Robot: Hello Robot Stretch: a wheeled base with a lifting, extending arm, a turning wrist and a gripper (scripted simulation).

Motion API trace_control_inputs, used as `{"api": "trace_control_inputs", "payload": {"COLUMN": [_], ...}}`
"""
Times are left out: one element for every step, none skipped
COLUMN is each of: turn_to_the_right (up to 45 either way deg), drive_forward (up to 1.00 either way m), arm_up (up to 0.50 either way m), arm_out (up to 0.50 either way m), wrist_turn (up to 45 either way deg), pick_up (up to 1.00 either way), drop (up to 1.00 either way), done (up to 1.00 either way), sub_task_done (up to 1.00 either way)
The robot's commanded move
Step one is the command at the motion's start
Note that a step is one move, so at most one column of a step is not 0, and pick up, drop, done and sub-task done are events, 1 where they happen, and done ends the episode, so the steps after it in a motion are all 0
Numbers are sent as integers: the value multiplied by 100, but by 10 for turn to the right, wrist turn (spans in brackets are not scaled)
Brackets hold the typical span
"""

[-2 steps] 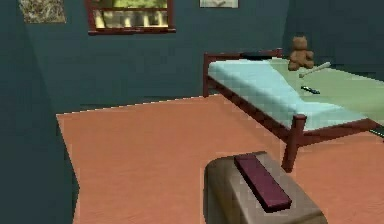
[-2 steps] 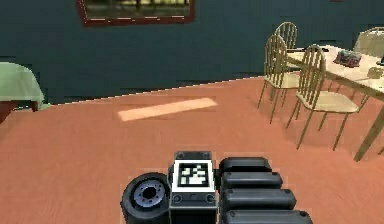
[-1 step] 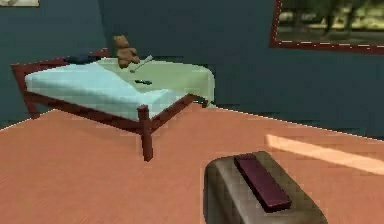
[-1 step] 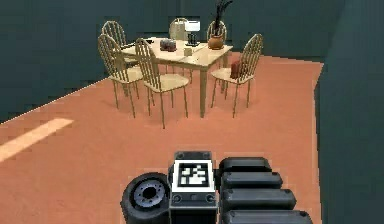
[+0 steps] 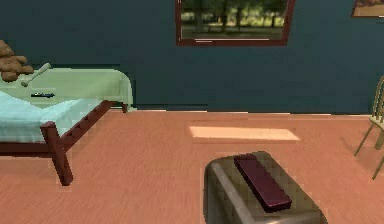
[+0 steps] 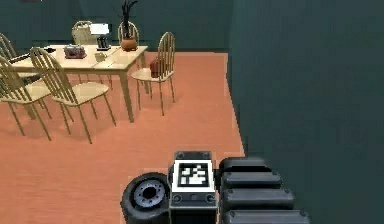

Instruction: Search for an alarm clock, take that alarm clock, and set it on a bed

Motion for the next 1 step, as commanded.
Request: {"api": "trace_control_inputs", "payload": {"turn_to_the_right": [30], "drive_forward": [0], "arm_up": [0], "arm_out": [0], "wrist_turn": [0], "pick_up": [0], "drop": [0], "done": [0], "sub_task_done": [0]}}
